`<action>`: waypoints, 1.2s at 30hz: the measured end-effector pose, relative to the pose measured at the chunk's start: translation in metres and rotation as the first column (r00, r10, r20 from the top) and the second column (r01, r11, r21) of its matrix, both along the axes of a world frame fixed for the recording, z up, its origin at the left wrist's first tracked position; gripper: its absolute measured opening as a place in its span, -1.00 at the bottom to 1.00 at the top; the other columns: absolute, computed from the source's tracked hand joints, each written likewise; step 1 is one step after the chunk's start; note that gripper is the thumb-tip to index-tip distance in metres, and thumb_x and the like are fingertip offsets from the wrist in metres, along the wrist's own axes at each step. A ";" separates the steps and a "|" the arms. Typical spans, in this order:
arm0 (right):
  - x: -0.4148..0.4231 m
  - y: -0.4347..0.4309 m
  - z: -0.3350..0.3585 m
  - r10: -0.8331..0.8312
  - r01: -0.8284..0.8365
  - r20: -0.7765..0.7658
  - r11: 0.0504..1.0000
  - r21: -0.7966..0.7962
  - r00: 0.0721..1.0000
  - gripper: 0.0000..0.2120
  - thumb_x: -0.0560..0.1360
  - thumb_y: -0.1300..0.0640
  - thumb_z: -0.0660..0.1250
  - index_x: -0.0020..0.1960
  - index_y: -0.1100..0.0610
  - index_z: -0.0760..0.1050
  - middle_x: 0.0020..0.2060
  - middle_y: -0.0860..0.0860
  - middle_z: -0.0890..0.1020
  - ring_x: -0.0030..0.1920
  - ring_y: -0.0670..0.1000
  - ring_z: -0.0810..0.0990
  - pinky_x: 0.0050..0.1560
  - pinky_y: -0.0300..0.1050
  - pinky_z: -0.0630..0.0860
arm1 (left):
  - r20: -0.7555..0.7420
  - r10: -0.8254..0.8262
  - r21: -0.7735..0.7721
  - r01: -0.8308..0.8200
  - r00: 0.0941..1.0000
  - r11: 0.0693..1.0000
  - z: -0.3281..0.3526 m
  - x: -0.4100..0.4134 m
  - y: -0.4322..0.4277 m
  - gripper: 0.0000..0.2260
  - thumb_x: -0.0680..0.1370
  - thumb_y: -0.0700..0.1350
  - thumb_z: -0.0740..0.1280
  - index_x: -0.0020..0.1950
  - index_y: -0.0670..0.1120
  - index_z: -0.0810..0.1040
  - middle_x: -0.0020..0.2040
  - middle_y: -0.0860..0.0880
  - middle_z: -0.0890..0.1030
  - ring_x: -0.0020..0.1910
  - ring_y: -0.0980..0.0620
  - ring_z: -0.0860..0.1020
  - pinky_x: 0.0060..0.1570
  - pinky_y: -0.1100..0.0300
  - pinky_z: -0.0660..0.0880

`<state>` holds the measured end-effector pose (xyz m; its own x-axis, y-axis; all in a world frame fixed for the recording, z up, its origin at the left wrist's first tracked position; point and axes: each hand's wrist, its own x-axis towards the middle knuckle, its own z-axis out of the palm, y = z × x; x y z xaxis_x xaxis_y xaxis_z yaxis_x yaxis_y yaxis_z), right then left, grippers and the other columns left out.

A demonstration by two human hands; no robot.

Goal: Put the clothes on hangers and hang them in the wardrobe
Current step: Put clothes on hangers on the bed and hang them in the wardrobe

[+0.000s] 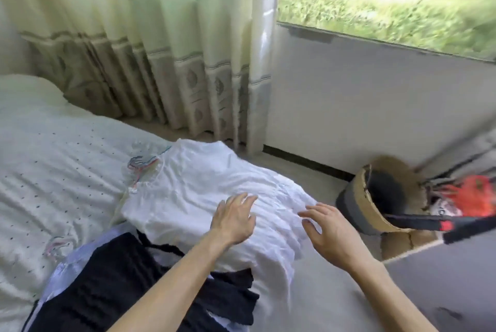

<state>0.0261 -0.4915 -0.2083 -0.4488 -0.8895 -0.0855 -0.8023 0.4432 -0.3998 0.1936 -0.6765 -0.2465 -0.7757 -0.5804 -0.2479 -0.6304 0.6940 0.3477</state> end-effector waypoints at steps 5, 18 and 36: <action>-0.087 0.166 0.055 -0.377 0.356 -0.093 0.916 -0.187 0.921 -0.76 0.60 0.00 0.27 0.22 -0.09 0.61 0.29 -0.15 0.57 0.48 -0.04 0.30 0.51 -0.09 0.22 | -0.124 -0.297 -0.154 0.278 0.947 0.948 0.075 -0.151 0.101 -0.51 0.62 0.03 0.21 0.56 0.10 0.25 0.59 -0.02 0.20 0.55 0.00 0.20 0.49 0.02 0.19; -0.128 0.508 0.128 -0.937 0.850 -0.115 0.349 -0.396 0.331 -0.70 0.64 -0.07 0.19 0.30 -0.12 0.56 0.36 -0.26 0.47 0.52 -0.23 0.12 0.44 -0.35 0.08 | -0.277 -0.898 -0.354 0.833 0.341 0.425 0.183 -0.400 0.453 -0.48 0.63 0.07 0.20 0.58 0.17 0.16 0.61 0.05 0.14 0.56 -0.01 0.17 0.50 0.08 0.12; -0.032 0.700 0.203 -0.794 0.780 -0.303 -0.311 -0.543 -0.528 -0.67 0.64 -0.02 0.18 0.35 -0.05 0.53 0.38 -0.13 0.50 0.50 -0.10 0.26 0.48 -0.15 0.17 | -0.300 -0.839 -0.448 0.844 -0.454 -0.297 0.229 -0.453 0.771 -0.50 0.66 0.01 0.16 0.59 0.10 0.14 0.61 0.02 0.11 0.60 0.01 0.03 0.55 -0.08 0.05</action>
<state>-0.0055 0.2080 -0.0050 -0.4857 0.6776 0.5522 0.6343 0.7079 -0.3106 -0.2593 0.0946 -0.0173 -0.2081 0.9359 0.2842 0.9715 0.1640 0.1715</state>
